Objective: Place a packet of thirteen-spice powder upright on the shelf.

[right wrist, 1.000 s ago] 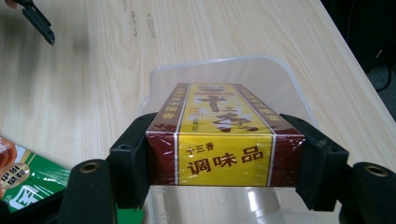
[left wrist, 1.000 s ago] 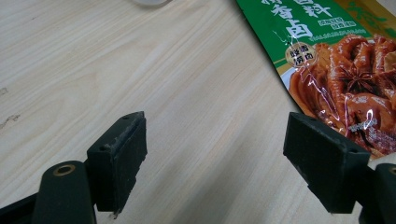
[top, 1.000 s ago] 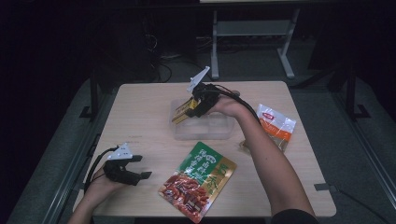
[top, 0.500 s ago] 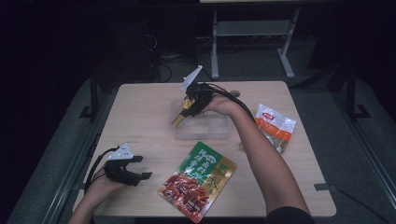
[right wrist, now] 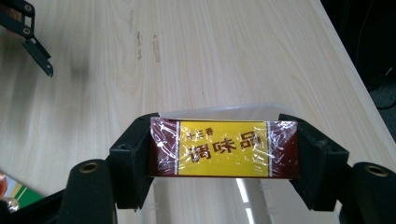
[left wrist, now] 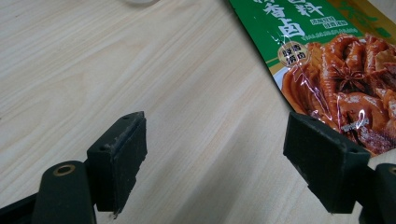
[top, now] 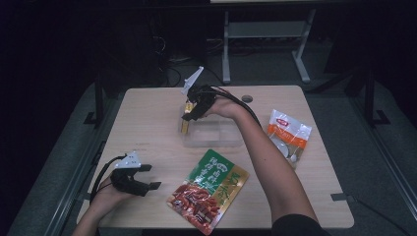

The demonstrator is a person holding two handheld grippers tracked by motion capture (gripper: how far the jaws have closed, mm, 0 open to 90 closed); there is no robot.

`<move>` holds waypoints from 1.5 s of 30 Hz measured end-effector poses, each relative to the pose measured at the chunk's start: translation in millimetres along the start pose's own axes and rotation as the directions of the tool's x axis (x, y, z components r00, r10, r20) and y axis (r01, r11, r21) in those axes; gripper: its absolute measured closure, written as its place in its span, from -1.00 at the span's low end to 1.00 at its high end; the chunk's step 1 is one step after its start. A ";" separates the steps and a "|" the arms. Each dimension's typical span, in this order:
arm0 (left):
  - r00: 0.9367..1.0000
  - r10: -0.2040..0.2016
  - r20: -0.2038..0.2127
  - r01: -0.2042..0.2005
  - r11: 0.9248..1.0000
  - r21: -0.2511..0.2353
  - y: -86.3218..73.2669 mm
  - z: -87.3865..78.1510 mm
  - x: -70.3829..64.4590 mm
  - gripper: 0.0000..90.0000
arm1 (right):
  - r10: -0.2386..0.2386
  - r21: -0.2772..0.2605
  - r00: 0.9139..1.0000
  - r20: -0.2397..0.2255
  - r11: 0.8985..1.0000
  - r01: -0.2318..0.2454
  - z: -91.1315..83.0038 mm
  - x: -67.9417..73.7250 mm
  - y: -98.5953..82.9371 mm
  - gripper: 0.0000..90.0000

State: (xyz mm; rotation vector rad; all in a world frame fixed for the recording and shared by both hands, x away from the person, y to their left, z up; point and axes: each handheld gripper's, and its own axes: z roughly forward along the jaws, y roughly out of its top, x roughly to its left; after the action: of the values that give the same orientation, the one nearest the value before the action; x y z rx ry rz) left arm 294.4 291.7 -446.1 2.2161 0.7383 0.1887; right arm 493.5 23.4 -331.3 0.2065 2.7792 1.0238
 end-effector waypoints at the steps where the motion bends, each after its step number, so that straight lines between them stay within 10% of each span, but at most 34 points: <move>1: 1.000 0.000 0.001 0.000 1.000 0.001 0.2 -0.1 -0.1 -0.53 | -0.003 -0.001 1.000 -0.003 1.000 0.003 2.1 -1.1 0.7 -0.30; 28: 1.000 0.009 0.014 -0.009 1.000 0.019 1.1 1.2 0.7 -0.53 | 0.044 0.021 0.997 -0.062 0.999 -0.043 42.9 -7.0 -1.3 -0.42; 45: 1.000 0.000 0.013 0.000 1.000 0.018 1.1 1.8 1.9 -0.53 | 0.103 -0.092 0.995 -0.005 0.990 -0.103 -1.6 -3.5 -9.2 -0.69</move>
State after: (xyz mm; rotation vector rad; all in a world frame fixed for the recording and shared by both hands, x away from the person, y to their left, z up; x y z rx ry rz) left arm 297.1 291.1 -446.7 2.2322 0.7361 0.1685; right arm 495.9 14.8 -335.8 0.3412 2.7383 1.1730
